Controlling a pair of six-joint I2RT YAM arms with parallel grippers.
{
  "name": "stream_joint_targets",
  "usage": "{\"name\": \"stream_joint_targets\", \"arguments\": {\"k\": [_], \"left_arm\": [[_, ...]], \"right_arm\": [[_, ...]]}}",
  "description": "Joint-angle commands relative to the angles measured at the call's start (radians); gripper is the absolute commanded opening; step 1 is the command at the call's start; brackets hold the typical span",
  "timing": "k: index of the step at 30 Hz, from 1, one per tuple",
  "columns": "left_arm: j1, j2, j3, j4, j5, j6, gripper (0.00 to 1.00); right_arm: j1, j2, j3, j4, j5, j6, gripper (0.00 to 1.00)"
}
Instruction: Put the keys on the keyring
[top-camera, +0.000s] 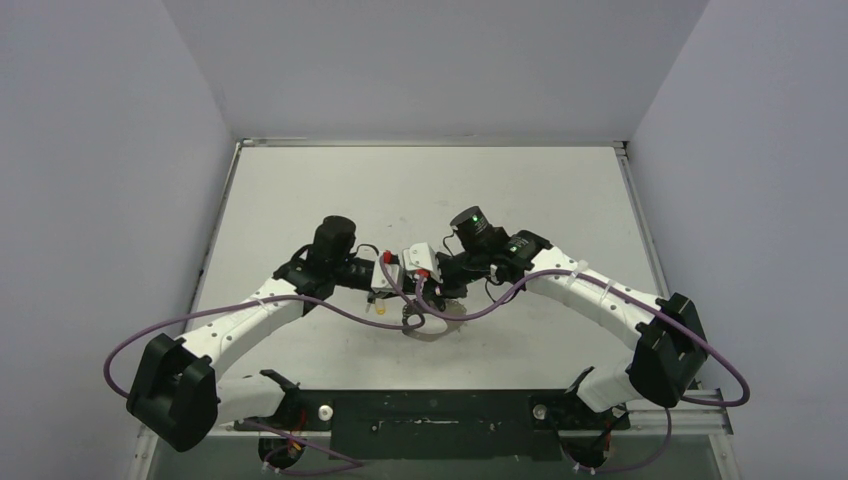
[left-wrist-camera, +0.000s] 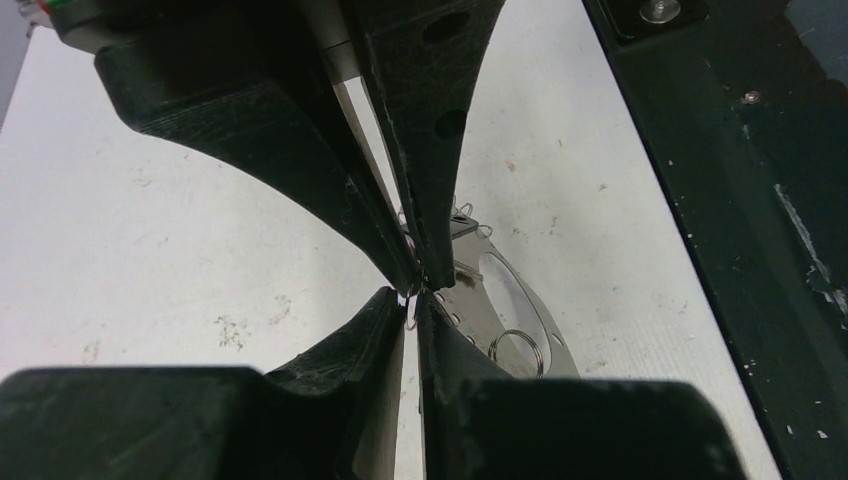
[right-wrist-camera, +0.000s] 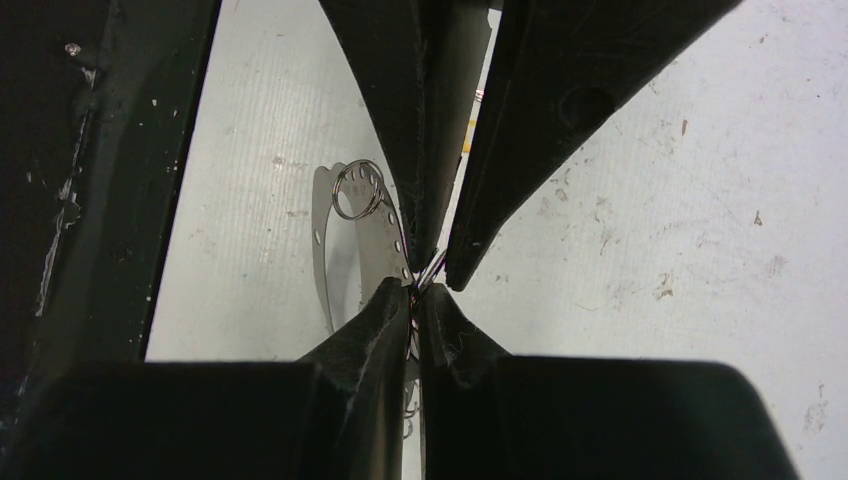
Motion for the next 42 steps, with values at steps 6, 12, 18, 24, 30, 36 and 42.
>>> {"name": "stream_joint_targets", "arguments": {"k": [6, 12, 18, 24, 30, 36, 42], "left_arm": [[-0.05, 0.024, -0.012, -0.005, -0.119, 0.005, 0.14], [-0.066, 0.042, -0.011, 0.027, -0.124, -0.004, 0.07], [-0.075, 0.043, -0.03, 0.073, -0.135, -0.022, 0.11], [-0.076, 0.044, -0.033, 0.073, -0.151, -0.025, 0.0], [-0.073, -0.005, -0.091, 0.198, -0.232, -0.154, 0.0], [-0.067, -0.062, -0.236, 0.551, -0.333, -0.365, 0.0], [-0.066, -0.072, -0.352, 0.916, -0.406, -0.555, 0.0]], "right_arm": [[0.017, -0.017, 0.015, 0.101, -0.026, 0.022, 0.0], [0.016, -0.017, 0.012, 0.101, -0.025, 0.025, 0.0], [0.014, -0.018, 0.005, 0.114, -0.028, 0.031, 0.0], [0.009, -0.021, 0.0, 0.115, -0.024, 0.033, 0.0], [-0.03, -0.039, -0.033, 0.199, -0.02, 0.108, 0.15], [-0.134, -0.114, -0.167, 0.459, -0.019, 0.308, 0.5], [-0.175, -0.158, -0.247, 0.634, -0.044, 0.402, 0.54]]}}
